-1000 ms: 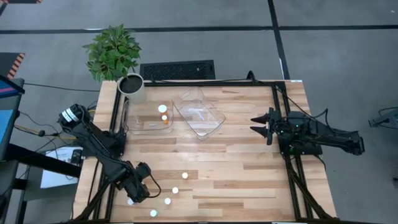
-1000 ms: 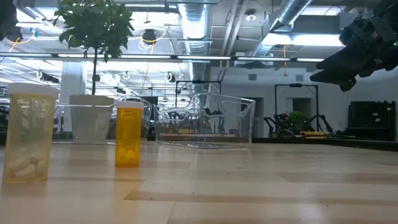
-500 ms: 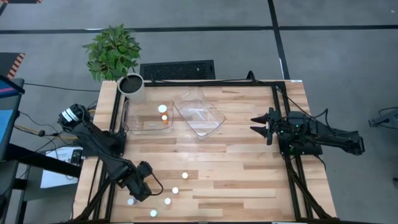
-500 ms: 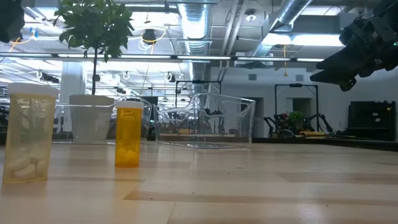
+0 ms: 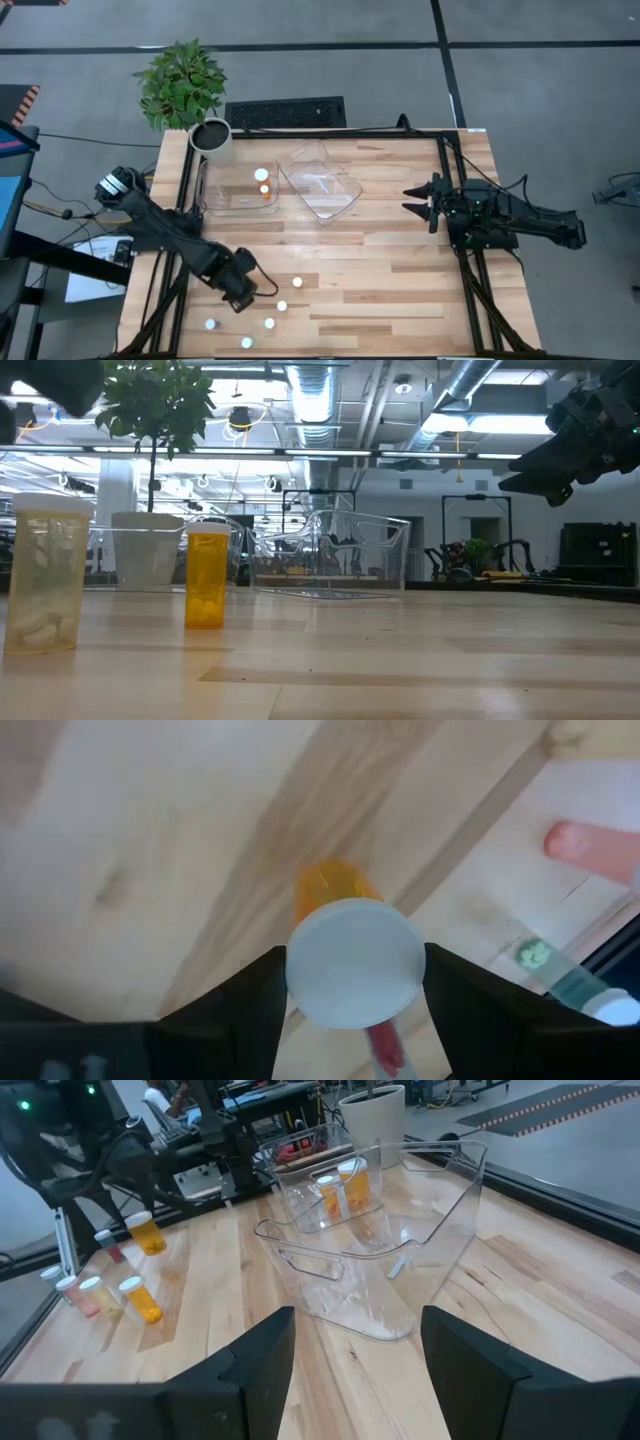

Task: Pick and place medicine bottles into bin by pill shape (circle, oval)
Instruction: Put the large orange capsule bottle into the left transparent bin

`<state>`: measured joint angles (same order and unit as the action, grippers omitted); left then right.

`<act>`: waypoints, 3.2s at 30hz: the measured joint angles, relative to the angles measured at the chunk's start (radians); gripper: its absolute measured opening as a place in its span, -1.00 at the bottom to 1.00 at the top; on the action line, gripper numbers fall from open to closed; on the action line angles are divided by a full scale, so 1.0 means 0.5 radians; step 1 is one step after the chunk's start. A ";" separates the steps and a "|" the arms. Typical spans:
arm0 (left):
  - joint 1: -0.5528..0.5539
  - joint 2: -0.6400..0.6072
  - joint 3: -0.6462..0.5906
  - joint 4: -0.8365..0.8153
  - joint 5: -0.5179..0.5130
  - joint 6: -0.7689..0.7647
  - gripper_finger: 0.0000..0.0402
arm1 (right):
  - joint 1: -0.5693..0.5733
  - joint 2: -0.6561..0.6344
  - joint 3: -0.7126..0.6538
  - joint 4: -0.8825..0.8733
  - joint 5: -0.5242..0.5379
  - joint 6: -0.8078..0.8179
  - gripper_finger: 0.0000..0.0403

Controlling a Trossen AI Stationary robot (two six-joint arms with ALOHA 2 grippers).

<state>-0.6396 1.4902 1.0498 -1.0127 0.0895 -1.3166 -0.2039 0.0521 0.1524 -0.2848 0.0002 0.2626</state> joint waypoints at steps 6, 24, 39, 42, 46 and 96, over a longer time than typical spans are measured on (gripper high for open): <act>0.194 0.000 0.175 -0.257 -0.050 0.279 0.04 | 0.001 0.001 0.000 -0.001 0.000 0.000 0.12; 1.045 0.000 0.734 -1.059 -0.668 0.808 0.04 | 0.000 0.001 0.000 -0.052 0.000 0.000 0.12; 1.815 -0.001 0.752 -0.978 -0.818 1.373 0.04 | 0.000 0.001 0.000 -0.051 0.000 0.000 0.12; 1.922 -0.001 0.694 -0.893 -0.757 1.449 0.04 | 0.000 0.000 0.000 -0.051 0.000 0.000 0.12; 2.044 -0.001 0.583 -0.760 -0.711 1.545 0.04 | 0.000 0.000 0.000 -0.050 0.000 0.000 0.12; 2.762 -0.163 -0.174 0.041 -0.185 1.702 0.04 | 0.001 0.001 0.000 -0.058 -0.001 0.000 0.12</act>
<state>0.7416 1.4090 0.9630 -0.9924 -0.0029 -0.4657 -0.2035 0.0525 0.1524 -0.3139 -0.0002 0.2626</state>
